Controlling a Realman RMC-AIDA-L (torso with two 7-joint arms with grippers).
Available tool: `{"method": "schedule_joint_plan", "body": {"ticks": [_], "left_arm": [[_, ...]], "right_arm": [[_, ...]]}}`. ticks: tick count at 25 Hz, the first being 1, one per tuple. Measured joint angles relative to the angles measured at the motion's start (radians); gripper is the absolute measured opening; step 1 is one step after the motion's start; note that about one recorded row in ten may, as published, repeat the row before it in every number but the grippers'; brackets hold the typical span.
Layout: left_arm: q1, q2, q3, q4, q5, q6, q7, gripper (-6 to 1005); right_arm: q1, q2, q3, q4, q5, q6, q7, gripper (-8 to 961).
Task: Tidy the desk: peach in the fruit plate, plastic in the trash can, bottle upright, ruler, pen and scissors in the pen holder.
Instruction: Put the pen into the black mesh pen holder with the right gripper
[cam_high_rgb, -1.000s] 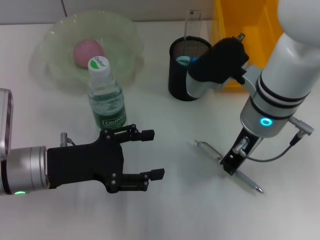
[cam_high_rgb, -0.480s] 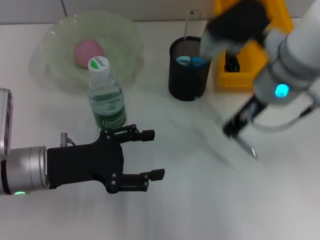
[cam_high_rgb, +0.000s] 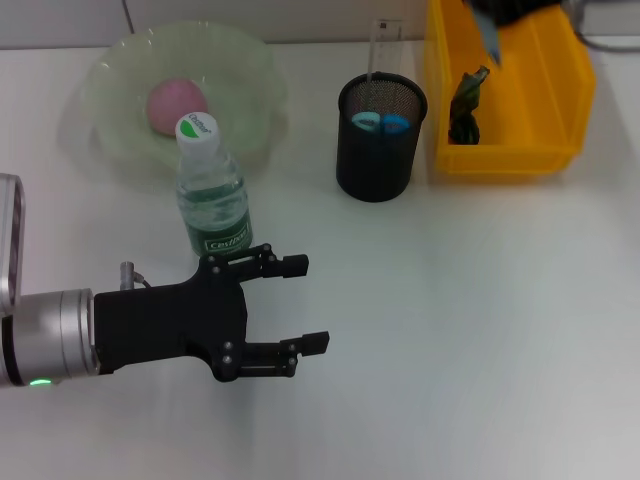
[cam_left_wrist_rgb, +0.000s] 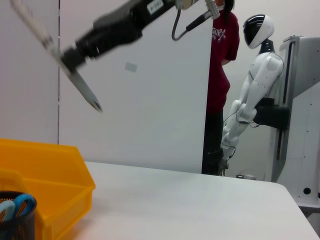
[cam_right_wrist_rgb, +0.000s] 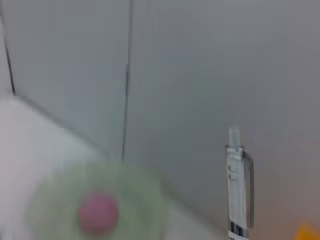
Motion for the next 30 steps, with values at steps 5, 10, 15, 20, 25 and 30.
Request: {"method": "schedule_joint_plan", "body": {"ticks": [5,10,15,20,25,30], "left_arm": [[0.003,0.000,-0.002,-0.001,-0.001,0.000,0.000,816],[0.008,0.000,-0.004,-0.002,-0.001,-0.001,0.000,816],[0.009,-0.001,-0.005,-0.002,-0.003,-0.001,0.000,815],[0.006,-0.002,-0.005,-0.002,-0.004,0.001,0.000,815],[0.004,-0.002,-0.005,-0.002,-0.004,0.000,-0.001,815],[0.003,-0.002,-0.005,-0.002,-0.004,0.000,-0.002,815]], "right_arm": [[-0.148,-0.001,-0.098,0.102,0.198,0.411,-0.271,112],[-0.202,-0.003,-0.190,0.320,0.451,0.719,-0.605,112],[-0.194,-0.003,-0.235,0.481,0.808,0.876,-0.954,111],[-0.196,-0.002,-0.238,0.533,1.100,0.876,-1.235,111],[-0.194,-0.001,-0.227,0.635,1.328,0.808,-1.485,111],[-0.181,-0.001,-0.209,0.845,1.745,0.603,-1.879,112]]}}
